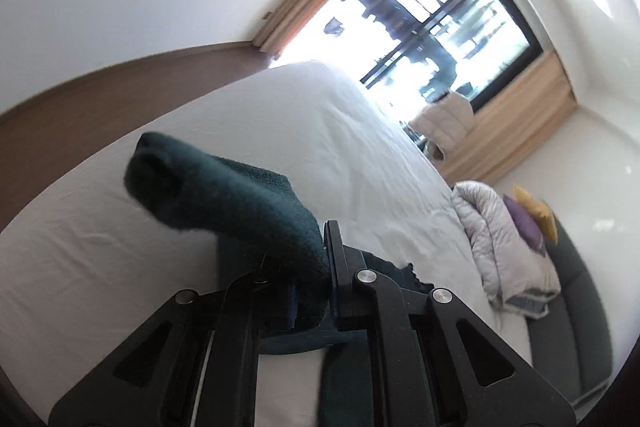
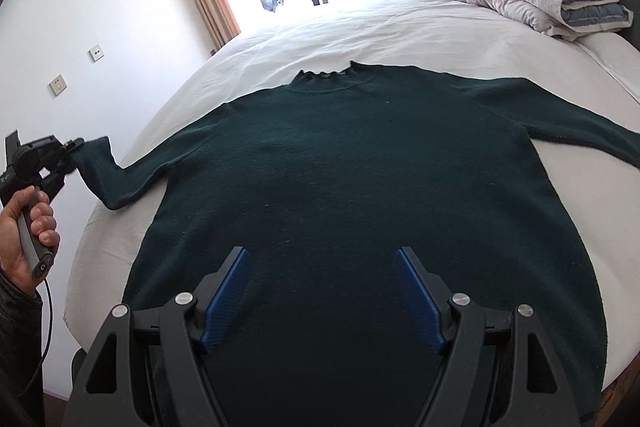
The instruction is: Fold small clothes
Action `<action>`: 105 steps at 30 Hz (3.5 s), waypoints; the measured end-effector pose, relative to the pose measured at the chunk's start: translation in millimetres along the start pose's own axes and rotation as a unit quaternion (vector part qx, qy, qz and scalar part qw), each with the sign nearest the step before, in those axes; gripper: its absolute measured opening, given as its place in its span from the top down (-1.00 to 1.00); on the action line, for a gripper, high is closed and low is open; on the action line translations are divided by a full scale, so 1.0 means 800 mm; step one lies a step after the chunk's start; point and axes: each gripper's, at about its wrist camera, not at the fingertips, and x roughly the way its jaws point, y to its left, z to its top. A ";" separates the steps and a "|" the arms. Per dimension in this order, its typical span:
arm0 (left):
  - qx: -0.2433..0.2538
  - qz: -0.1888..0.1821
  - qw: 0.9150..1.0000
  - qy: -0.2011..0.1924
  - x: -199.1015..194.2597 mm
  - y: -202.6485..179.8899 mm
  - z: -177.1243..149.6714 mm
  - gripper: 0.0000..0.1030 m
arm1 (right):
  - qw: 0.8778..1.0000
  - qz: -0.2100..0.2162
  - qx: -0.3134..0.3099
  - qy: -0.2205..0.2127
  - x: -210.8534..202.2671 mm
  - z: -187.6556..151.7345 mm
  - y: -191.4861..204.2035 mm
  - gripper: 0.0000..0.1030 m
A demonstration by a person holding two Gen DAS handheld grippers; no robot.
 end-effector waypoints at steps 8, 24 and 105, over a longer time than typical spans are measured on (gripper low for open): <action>0.253 -0.028 0.965 0.069 0.124 -0.304 -0.149 0.81 | 0.997 -0.036 0.073 -0.014 -0.011 0.002 -0.107 -0.50; 0.372 -0.012 0.903 0.216 0.248 -0.295 -0.435 0.76 | 0.992 -0.042 0.118 0.007 0.022 0.017 -0.163 -0.66; 0.254 0.084 0.957 0.112 0.203 -0.113 -0.255 0.59 | 0.994 0.036 0.103 0.022 0.155 0.223 -0.176 0.37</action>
